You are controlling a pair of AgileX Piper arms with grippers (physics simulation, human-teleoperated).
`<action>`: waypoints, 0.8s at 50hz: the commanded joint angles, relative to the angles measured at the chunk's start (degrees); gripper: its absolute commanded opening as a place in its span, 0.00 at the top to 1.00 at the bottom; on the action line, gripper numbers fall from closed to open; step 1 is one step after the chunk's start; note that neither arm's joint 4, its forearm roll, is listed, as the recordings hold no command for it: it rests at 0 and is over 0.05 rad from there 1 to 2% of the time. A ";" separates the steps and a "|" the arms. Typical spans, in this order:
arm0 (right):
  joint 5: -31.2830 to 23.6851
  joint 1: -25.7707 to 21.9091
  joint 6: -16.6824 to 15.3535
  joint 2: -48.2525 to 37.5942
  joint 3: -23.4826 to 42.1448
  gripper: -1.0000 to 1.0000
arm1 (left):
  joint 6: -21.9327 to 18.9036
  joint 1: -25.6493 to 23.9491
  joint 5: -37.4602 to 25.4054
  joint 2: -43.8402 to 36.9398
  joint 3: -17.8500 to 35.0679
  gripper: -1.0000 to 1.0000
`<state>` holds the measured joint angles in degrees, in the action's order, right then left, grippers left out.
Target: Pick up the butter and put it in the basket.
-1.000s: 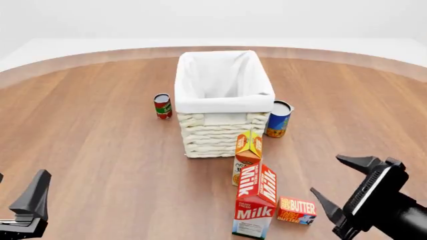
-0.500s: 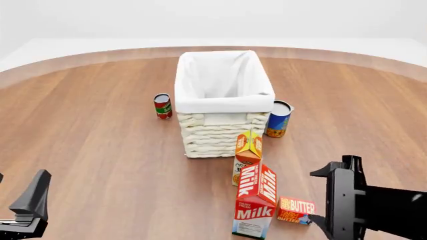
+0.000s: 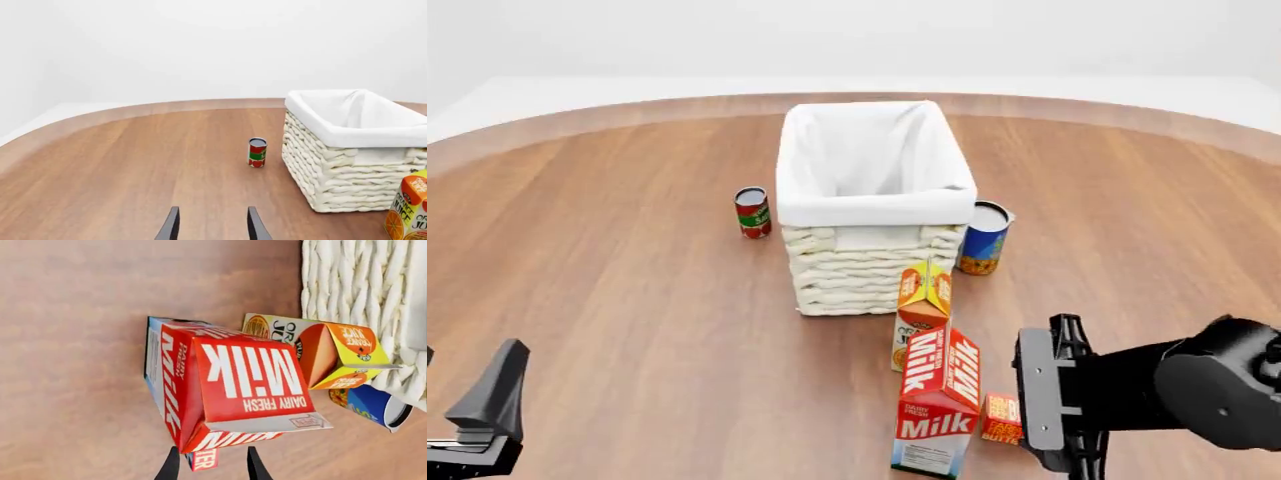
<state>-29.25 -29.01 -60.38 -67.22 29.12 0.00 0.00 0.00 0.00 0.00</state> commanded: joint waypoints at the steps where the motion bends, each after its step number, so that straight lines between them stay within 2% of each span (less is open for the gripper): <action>1: 4.72 2.65 -1.94 -8.25 -0.54 0.00 | 0.00 0.00 0.00 0.00 0.00 0.00; 5: 5.70 3.10 -1.70 -10.12 -0.01 0.00 | 0.00 0.00 0.00 0.00 0.00 0.00; 7: 7.25 4.20 -2.83 -11.72 -0.40 0.00 | 0.00 0.00 0.00 0.00 0.00 0.00; 10: 7.39 3.89 -2.20 -12.22 -0.05 0.00 | 0.00 0.00 0.00 0.00 0.00 0.00; 13: 8.41 5.54 -3.67 -13.62 0.06 0.00 | 0.00 0.00 0.00 0.00 0.00 0.00; 22: 10.05 7.52 -4.54 -15.86 0.77 0.00 | 0.00 0.00 0.00 0.00 0.00 0.00; 30: 12.64 6.48 -3.34 -18.03 -0.40 0.00 | 0.00 0.00 0.00 0.00 0.00 0.00; 36: 16.26 4.23 -0.79 -21.50 -0.96 0.00 | 0.00 0.00 0.00 0.00 0.00 0.00; 40: 17.22 4.73 -1.31 -22.80 -1.08 0.00 | 0.00 0.00 0.00 0.00 0.00 0.00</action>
<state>-18.55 -24.21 -63.63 -84.42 28.65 0.00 0.00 0.00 0.00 0.00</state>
